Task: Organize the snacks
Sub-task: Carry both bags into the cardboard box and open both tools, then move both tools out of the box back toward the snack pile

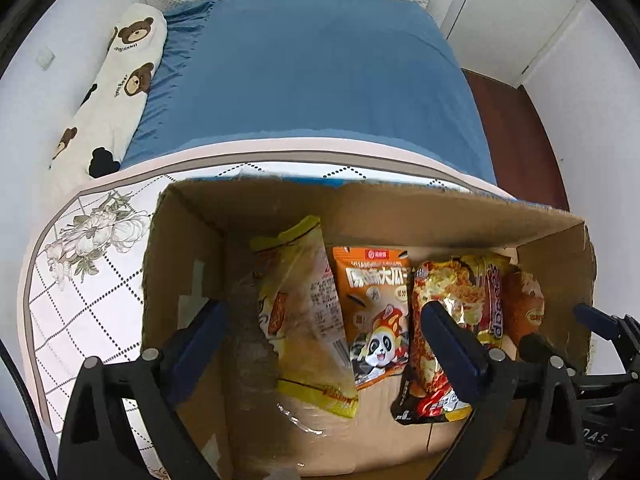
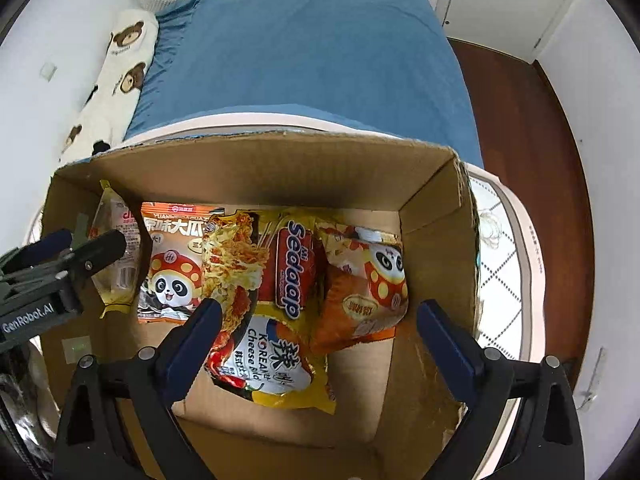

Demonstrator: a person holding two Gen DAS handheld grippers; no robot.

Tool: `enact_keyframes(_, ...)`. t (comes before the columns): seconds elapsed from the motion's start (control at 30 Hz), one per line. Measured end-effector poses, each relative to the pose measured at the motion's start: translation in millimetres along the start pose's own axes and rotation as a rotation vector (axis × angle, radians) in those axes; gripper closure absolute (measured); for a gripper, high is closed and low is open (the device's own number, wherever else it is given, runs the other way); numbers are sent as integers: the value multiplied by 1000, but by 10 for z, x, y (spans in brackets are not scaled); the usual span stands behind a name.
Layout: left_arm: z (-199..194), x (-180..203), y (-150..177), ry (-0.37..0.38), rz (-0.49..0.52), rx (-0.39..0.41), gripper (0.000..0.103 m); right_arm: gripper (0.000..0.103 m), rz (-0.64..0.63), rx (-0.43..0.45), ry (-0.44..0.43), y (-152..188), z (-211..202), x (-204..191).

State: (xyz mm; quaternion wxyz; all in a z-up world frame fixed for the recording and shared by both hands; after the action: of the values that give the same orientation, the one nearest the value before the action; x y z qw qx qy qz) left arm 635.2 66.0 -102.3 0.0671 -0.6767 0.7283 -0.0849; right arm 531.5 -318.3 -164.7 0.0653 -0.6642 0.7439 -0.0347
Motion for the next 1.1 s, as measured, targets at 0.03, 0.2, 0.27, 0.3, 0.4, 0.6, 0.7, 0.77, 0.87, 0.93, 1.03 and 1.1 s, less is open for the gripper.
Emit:
enact_keyframes(0.03, -26, 4, 25, -2, -4, 6, 4, 3, 5, 8, 0, 33, -15, 10)
enact_keyframes(0.2, -230, -6, 217, -2, -24, 47, 4, 3, 22, 56, -7, 262, -146, 1)
enact_keyframes(0.27, -358, -10, 326, -11, -29, 83, 4, 3, 20, 79, -6, 381, -223, -17)
enact_keyframes(0.3, -410, -6, 360, -13, -31, 95, 4, 3, 14, 89, -1, 428, -276, -45)
enact_keyframes(0.4, -609, -12, 536, -16, -30, 138, 4, 4, 8, 129, 8, 597, -429, -116)
enact_keyframes(0.6, -1048, -9, 864, -13, -20, 225, 4, 4, -10, 206, 9, 876, -796, -248)
enact_keyframes(0.7, -1297, -5, 1032, -13, -11, 274, 4, 4, -16, 240, 7, 1048, -1001, -291)
enact_keyframes(0.77, -1442, -5, 1130, -11, -9, 299, 4, 4, -20, 264, 6, 1171, -1134, -332)
enact_keyframes(0.87, -1632, -18, 1292, -7, -4, 329, 4, 4, -20, 288, -4, 1334, -1305, -371)
enact_keyframes(0.93, -1744, -24, 1396, -5, 0, 342, 4, 4, -19, 303, -11, 1449, -1406, -405)
enact_keyframes(1.03, -1860, -30, 1543, -8, 2, 357, 4, 4, -6, 322, -26, 1602, -1524, -428)
enact_keyframes(1.1, -1903, -26, 1632, -10, 1, 362, 4, 4, 0, 328, -34, 1696, -1574, -441)
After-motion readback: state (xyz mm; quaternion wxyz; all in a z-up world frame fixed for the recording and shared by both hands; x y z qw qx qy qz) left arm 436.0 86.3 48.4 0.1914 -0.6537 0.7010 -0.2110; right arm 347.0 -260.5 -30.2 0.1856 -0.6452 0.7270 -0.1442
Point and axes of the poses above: each gripper's, at about its wrist camera, not at the fingertips, and z roughly the way its jaws point, x to its right, y to its underside, the point moved 2 cm from there along z, roughly the way its jaws point
